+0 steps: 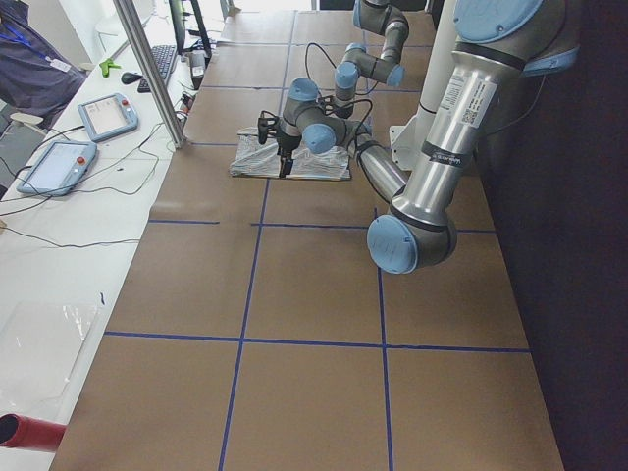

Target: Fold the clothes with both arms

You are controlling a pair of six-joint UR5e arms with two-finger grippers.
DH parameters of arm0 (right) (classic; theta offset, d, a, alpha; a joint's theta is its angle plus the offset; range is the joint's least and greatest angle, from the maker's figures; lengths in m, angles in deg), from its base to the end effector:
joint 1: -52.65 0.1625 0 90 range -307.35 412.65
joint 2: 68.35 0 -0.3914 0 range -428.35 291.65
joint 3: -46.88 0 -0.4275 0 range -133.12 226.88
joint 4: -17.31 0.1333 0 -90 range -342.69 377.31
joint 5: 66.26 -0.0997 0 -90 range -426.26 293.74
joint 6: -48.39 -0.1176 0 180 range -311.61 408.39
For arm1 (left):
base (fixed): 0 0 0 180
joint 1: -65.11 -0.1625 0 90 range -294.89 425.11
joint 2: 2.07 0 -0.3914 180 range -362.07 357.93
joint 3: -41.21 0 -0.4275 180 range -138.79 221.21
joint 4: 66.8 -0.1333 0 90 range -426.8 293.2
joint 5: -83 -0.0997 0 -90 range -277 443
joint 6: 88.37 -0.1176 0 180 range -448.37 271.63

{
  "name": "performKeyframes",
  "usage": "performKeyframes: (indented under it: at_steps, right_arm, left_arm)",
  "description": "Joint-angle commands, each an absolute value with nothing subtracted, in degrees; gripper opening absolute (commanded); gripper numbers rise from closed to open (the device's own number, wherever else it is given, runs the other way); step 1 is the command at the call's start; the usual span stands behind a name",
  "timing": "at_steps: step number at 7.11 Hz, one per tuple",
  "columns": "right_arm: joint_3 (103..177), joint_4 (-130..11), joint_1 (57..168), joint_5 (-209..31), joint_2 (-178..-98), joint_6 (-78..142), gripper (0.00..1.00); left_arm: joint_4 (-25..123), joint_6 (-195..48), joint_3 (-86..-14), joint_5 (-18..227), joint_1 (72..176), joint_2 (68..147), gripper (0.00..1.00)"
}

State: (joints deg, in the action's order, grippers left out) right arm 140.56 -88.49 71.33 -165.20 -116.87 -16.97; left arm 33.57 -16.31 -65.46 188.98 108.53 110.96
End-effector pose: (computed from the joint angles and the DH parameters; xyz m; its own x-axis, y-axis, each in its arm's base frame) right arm -0.6306 -0.3346 0.2050 0.8523 -0.1466 0.5021 0.1222 0.9892 0.0813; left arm 0.3902 -0.5082 0.2457 0.5998 -0.1599 -0.7840 0.3392 0.9383 0.0681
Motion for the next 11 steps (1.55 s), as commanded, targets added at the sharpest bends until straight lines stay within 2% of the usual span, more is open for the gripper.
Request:
performKeyframes:
  at_steps: [1,4,6,11]
  right_arm:
    - [141.0,-88.8,72.5,-165.9,-117.1,-16.7,1.0]
    - [141.6,-88.8,72.7,-166.0,-119.1,-16.7,1.0]
    - [147.2,-89.7,73.1,-166.1,-123.0,-15.8,1.0]
    - [148.4,-90.5,75.6,-165.8,-126.0,-12.9,1.0]
  left_arm:
    - [33.6,-16.1,-65.4,189.3,108.4,111.0,1.0]
    - [33.6,-16.1,-65.2,189.4,108.4,111.1,1.0]
    - [33.6,-15.9,-65.2,189.5,108.4,111.3,1.0]
    - [33.6,-15.7,-65.3,189.5,107.9,111.7,1.0]
